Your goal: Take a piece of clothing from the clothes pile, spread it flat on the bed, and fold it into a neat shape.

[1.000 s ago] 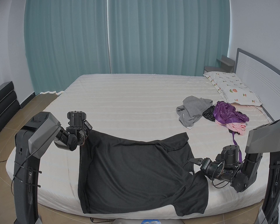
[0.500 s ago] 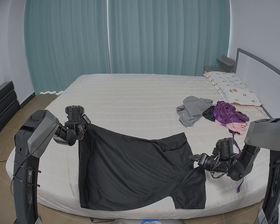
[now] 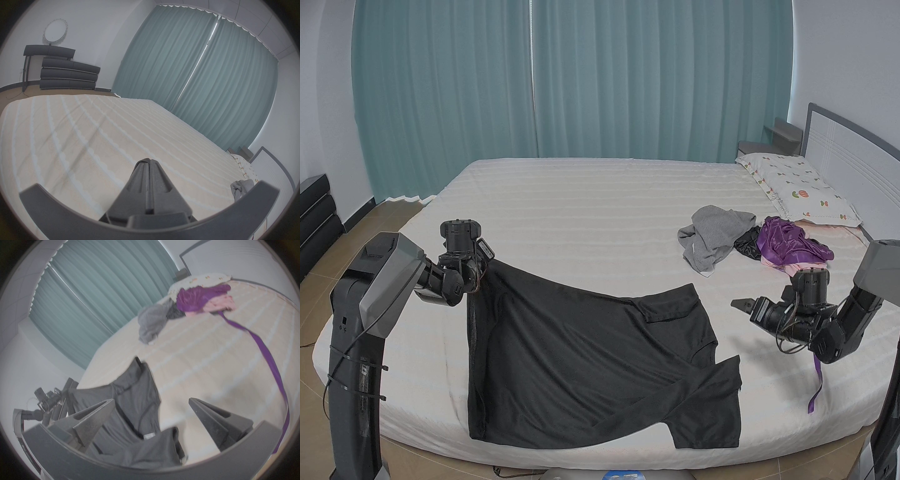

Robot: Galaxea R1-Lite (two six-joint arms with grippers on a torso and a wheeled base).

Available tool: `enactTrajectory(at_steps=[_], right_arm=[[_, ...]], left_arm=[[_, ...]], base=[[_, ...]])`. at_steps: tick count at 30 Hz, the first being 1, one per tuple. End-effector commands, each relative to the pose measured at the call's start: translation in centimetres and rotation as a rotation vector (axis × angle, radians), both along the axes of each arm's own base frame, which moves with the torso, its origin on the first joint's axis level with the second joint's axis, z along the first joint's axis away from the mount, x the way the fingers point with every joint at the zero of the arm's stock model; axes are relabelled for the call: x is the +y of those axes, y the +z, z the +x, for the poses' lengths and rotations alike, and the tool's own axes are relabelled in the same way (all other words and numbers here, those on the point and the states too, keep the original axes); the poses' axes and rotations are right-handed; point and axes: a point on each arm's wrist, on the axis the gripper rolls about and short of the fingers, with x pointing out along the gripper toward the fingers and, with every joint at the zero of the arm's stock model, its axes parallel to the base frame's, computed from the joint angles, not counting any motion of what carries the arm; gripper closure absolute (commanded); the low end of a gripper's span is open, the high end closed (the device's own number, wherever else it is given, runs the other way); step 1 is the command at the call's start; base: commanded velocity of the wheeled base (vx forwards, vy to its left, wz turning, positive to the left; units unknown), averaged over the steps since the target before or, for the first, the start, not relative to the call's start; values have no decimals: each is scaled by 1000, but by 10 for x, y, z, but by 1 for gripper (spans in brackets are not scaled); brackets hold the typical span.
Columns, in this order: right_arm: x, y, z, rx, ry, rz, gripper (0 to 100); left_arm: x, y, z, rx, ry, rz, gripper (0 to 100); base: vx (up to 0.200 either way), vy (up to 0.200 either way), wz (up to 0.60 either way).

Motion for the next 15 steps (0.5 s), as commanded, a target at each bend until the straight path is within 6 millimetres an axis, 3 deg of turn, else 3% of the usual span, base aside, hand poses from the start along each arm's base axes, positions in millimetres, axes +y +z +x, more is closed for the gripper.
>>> enactTrajectory(at_steps=[1, 7, 15], right_arm=[[18, -22, 45, 8, 34, 6, 0], [45, -87, 70, 101, 80, -17, 0], [56, -86, 113, 95, 89, 4, 0]], left_arm=[[-3, -2, -1, 10, 6, 6, 100], [-5, -10, -6, 40, 5, 8, 100], [-5, -14, -9, 53, 7, 4, 100]], base=[[0, 0, 0], [0, 0, 0], [0, 0, 0]])
